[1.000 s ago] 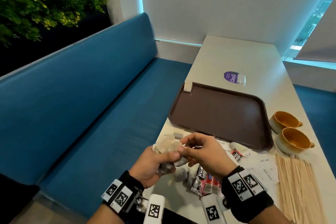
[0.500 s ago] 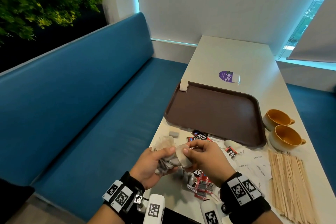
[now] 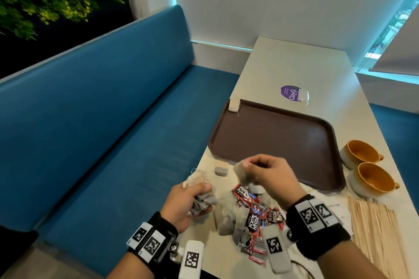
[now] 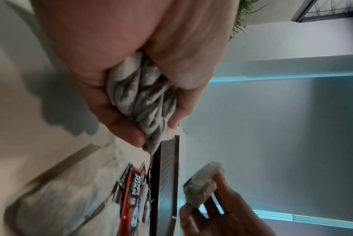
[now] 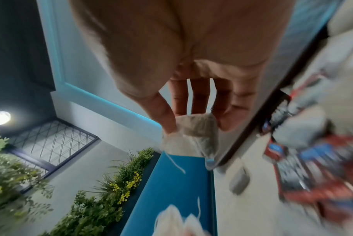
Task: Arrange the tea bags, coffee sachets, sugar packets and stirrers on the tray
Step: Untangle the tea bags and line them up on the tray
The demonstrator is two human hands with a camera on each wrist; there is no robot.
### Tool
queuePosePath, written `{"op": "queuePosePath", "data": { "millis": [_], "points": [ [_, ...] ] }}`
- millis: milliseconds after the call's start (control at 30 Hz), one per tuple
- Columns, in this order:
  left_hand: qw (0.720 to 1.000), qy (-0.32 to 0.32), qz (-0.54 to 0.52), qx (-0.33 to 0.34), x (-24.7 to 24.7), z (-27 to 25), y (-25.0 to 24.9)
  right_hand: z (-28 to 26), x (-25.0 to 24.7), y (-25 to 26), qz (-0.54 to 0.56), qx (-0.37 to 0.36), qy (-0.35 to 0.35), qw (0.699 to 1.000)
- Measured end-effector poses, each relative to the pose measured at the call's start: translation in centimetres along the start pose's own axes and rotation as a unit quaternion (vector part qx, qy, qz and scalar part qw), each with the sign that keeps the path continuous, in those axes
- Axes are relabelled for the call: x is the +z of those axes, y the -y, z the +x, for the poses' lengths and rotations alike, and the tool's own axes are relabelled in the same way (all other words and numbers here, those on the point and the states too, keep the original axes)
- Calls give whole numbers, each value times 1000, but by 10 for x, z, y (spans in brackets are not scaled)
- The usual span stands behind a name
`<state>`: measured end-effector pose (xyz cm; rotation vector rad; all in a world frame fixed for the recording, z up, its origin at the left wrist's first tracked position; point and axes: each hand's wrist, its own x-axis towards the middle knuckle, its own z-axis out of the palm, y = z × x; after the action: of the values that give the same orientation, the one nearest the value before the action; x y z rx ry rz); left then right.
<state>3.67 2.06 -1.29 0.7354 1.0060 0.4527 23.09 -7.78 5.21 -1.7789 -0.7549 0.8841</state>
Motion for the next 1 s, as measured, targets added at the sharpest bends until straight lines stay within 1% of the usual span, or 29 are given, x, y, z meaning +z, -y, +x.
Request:
{"op": "queuePosePath", "data": {
  "millis": [33, 133, 233, 300, 400, 467, 500, 567, 633, 667, 700, 767, 1000],
  "points": [
    [1000, -10, 14, -4, -2, 5, 0, 12, -4, 3, -12, -12, -3, 1000],
    [999, -9, 30, -24, -3, 14, -2, 51, -17, 17, -33, -25, -6, 999],
    [999, -2, 26, -33, -4, 23, -3, 103, -26, 23, -17, -29, -11, 999],
    [999, 5, 34, -37, -3, 26, -4, 138, -29, 20, -28, -25, -35, 999],
    [998, 5, 44, -45, -4, 26, -4, 179, -29, 11, -81, -17, -69, 994],
    [998, 5, 42, -47, -4, 25, -4, 199, -25, 5, -107, 5, -71, 992],
    [998, 7, 41, -47, -5, 24, -4, 208, -22, 4, -103, 20, -50, 993],
    [998, 9, 38, -50, -6, 24, -4, 226, -18, 3, -89, 57, 24, 994],
    [998, 13, 37, -50, -7, 22, -3, 239, -14, 3, -82, 91, 91, 988],
    [998, 15, 37, -50, -7, 23, -3, 247, -12, 2, -81, 98, 106, 986],
    [998, 14, 39, -52, -8, 24, -3, 255, -11, 2, -87, 97, 105, 986],
    [998, 12, 41, -54, -8, 25, -3, 270, -9, 0, -95, 85, 79, 989],
    [998, 13, 33, -59, -9, 27, -6, 307, -4, 5, -74, 61, 5, 995]
  ]
}}
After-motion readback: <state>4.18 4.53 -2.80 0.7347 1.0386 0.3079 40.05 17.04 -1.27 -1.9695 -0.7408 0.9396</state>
